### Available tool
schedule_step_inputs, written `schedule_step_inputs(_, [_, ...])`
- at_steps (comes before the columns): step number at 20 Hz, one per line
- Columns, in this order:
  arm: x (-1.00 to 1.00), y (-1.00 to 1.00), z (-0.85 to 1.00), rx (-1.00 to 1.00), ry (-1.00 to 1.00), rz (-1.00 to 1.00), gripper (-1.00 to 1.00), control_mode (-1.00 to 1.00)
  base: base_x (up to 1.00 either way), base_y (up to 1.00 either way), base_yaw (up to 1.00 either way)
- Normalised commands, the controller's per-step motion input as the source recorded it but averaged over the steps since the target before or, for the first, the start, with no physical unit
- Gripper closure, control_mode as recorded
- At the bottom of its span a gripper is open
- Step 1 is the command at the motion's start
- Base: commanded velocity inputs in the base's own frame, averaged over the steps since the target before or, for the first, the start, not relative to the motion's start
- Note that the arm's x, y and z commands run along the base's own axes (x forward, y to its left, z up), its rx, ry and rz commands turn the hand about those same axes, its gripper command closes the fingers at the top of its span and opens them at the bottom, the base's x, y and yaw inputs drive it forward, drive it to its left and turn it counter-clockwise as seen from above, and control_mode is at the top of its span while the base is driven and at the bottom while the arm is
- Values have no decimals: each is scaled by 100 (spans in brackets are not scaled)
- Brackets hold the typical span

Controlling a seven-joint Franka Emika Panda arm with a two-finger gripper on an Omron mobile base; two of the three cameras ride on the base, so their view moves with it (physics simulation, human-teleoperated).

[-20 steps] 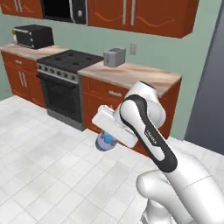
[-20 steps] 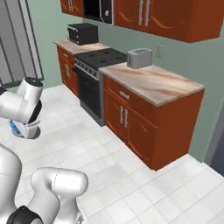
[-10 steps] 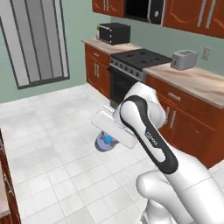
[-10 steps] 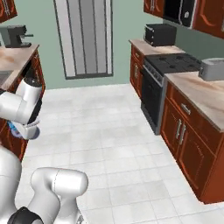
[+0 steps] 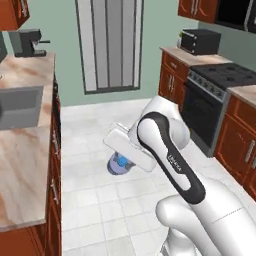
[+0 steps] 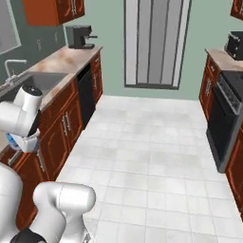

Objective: Restock the sink supplies by placing the sponge and soap dispenser on the counter and next to the sink. Make sure the soap dispenser is upright.

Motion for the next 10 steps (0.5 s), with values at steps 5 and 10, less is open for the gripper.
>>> schedule_step_inputs(5, [0,0,0,0,0,0,100,100,100,-17,42])
schedule_step_inputs(10, [0,0,0,0,0,0,100,100,100,-33,40])
